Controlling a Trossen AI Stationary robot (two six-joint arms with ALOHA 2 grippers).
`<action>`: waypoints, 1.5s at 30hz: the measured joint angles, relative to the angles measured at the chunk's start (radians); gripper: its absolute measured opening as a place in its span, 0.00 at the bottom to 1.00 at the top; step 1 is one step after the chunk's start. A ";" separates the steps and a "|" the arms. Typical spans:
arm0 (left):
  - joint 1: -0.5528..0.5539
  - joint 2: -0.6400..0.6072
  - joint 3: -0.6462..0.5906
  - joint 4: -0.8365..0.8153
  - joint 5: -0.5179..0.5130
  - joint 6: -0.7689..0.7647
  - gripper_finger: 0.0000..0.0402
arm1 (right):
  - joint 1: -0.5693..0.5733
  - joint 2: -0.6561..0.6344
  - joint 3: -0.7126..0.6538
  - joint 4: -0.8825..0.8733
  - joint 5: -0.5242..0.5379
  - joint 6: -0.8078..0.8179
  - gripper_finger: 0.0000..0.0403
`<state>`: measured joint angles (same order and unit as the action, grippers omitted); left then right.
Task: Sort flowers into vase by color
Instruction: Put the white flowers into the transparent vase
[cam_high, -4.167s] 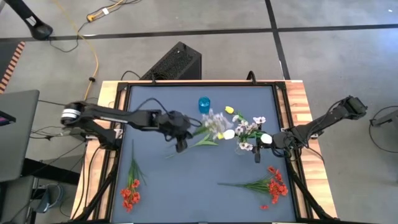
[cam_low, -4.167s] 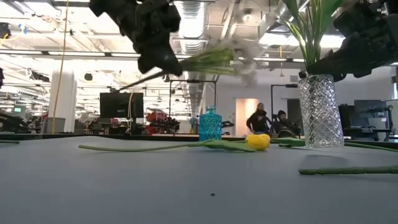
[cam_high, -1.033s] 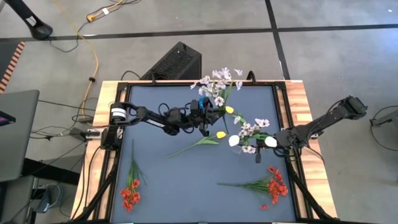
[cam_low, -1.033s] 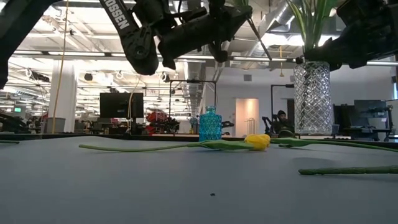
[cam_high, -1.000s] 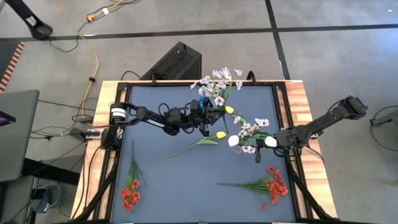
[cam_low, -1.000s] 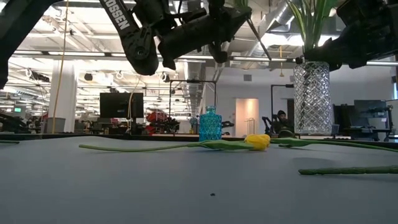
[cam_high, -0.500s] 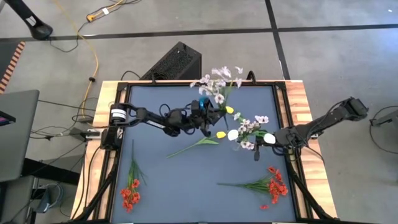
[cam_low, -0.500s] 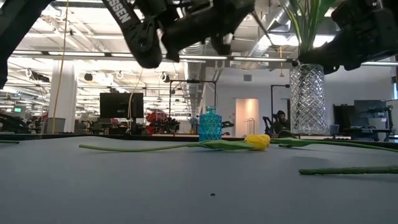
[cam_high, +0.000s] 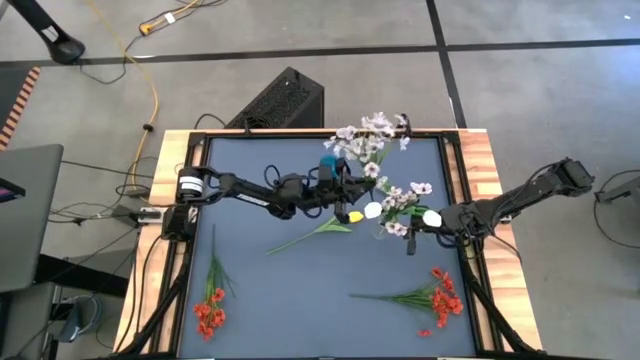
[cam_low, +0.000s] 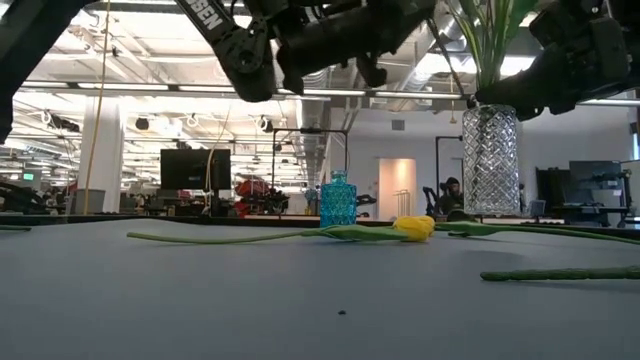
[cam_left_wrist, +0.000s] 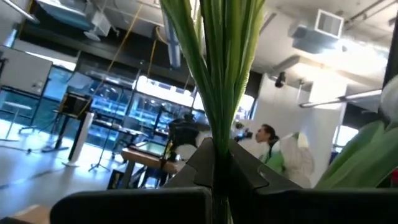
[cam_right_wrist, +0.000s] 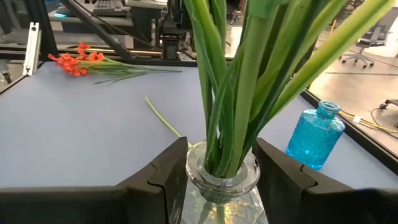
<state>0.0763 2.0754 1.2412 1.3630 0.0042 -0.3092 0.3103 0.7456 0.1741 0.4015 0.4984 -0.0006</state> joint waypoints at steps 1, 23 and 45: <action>-0.005 0.008 0.015 -0.008 0.008 0.002 0.00 | 0.000 0.000 0.000 0.000 0.000 -0.001 0.46; -0.029 0.052 0.104 -0.104 0.007 0.169 0.00 | 0.018 0.000 0.000 -0.001 -0.003 -0.024 0.46; -0.049 0.056 0.102 -0.341 0.049 0.319 0.00 | 0.014 -0.001 0.002 0.023 -0.004 0.001 0.46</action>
<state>0.0268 2.1310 1.3430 1.0221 0.0529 0.0099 0.3243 0.7448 0.1761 0.4245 0.4943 0.0000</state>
